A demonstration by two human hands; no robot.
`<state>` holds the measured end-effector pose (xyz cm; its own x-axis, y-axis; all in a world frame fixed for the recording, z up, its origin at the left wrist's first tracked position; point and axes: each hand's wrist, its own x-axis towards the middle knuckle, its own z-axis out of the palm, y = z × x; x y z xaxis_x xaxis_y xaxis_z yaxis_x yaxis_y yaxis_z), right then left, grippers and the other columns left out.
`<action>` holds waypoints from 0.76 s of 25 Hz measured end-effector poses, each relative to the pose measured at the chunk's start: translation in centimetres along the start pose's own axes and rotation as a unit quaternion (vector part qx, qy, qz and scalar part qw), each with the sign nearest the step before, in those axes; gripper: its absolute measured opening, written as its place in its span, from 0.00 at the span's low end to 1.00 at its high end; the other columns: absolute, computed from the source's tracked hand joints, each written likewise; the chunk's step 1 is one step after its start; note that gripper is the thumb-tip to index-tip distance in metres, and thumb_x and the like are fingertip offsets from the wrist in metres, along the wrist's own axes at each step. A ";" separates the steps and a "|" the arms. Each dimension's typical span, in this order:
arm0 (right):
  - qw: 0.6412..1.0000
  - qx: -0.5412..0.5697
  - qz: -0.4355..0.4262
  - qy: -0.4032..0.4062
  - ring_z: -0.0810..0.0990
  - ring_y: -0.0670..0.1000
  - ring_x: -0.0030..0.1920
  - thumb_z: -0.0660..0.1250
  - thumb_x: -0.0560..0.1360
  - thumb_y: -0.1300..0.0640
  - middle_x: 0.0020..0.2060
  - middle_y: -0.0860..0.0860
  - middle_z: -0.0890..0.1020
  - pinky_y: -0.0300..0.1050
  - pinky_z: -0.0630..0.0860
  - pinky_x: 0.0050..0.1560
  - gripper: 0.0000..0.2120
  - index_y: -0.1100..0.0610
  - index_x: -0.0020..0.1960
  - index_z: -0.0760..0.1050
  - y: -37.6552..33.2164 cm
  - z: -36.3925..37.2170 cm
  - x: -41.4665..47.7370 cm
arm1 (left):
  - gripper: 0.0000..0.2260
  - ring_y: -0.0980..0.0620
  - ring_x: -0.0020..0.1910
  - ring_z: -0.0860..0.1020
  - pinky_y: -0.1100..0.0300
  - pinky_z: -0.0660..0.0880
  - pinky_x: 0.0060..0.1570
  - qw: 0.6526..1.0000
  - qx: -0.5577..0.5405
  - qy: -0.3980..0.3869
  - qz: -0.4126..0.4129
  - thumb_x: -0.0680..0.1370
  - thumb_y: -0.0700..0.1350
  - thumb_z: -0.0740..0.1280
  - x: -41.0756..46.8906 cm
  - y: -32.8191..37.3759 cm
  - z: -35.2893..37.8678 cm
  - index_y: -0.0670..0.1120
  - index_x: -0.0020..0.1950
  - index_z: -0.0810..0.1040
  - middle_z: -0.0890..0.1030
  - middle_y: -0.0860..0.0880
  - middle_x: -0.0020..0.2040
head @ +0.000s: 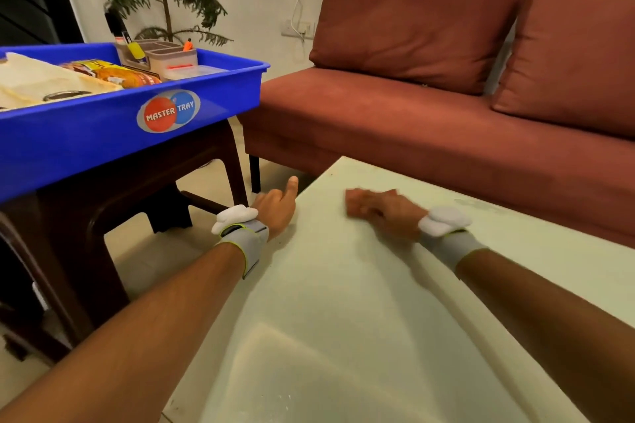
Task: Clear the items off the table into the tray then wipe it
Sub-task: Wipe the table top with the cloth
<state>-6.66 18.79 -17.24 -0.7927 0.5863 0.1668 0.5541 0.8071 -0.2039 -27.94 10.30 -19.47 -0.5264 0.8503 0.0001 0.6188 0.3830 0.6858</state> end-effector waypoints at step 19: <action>0.998 0.061 0.008 0.000 0.76 0.53 0.60 0.62 0.76 0.58 0.58 0.51 0.80 0.53 0.66 0.64 0.13 0.56 0.59 0.77 -8.7 2.6 3.7 | 0.24 0.37 0.68 0.65 0.50 0.59 0.66 0.999 -0.038 -0.015 -0.006 0.82 0.57 0.42 -1.5 0.9 -1.3 0.50 0.75 0.60 0.69 0.39 0.70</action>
<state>-15.05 13.73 -17.41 -0.7841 0.5990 0.1625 0.5314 0.7832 -0.3228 -27.30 8.91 -17.91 -0.5141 0.8572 -0.0294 0.5667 0.3653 0.7385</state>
